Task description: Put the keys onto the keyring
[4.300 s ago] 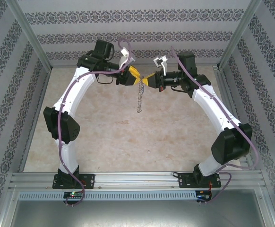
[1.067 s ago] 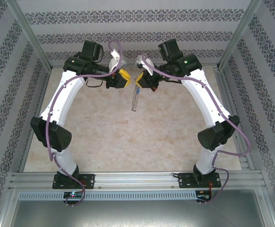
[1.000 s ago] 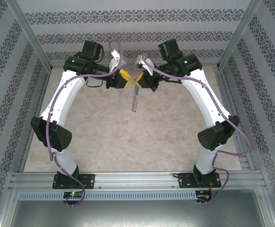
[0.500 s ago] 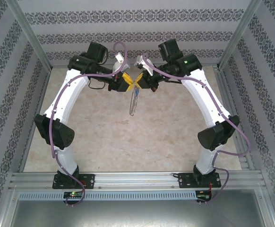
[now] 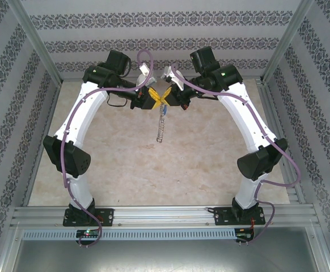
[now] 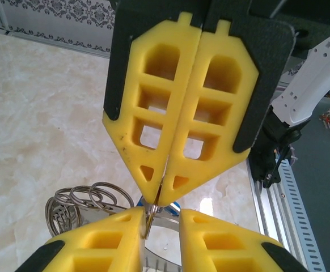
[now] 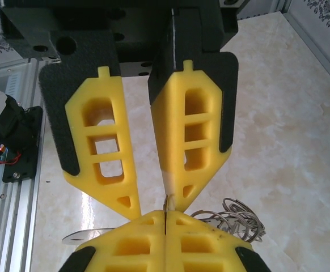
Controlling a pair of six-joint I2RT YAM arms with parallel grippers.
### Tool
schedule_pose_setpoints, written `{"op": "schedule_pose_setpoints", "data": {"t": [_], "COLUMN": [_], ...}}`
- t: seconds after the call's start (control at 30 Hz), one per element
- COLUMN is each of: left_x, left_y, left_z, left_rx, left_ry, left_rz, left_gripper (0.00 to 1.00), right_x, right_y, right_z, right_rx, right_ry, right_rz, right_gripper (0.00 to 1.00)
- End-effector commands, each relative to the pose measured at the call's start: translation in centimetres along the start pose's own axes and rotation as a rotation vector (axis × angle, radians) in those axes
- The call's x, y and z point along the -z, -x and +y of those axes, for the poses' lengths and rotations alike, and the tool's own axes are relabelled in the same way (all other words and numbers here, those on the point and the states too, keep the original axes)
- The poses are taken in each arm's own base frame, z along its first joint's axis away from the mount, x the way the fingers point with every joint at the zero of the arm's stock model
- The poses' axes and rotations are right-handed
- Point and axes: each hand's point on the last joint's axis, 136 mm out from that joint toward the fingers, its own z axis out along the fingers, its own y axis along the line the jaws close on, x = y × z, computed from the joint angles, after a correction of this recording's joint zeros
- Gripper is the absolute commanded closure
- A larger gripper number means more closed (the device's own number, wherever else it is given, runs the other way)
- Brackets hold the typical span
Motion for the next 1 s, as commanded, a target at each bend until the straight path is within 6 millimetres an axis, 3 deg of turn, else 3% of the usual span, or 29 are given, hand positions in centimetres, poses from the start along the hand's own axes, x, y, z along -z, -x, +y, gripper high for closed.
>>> {"op": "schedule_pose_setpoints", "data": {"t": [0.0, 0.23, 0.57, 0.97], "left_x": [-0.3, -0.3, -0.2, -0.2], "left_y": [0.4, 0.6, 0.7, 1.3], "left_z": [-1.1, -1.3, -1.8, -1.9], "left_rx": [-0.014, -0.020, -0.031, -0.053], "left_ry": [-0.050, -0.068, -0.090, -0.096], "left_rz": [-0.009, -0.024, -0.035, -0.066], "left_gripper": [0.78, 0.82, 1.00, 1.00], "right_x": [0.1, -0.1, -0.2, -0.4], "right_y": [1.6, 1.7, 1.7, 2.1], "right_z": [1.1, 1.2, 1.0, 0.8], "right_rx": [0.047, 0.047, 0.047, 0.044], "right_ry": [0.044, 0.045, 0.042, 0.039], "right_rz": [-0.050, -0.048, -0.047, -0.053], "right_gripper": [1.00, 1.00, 1.00, 1.00]}}
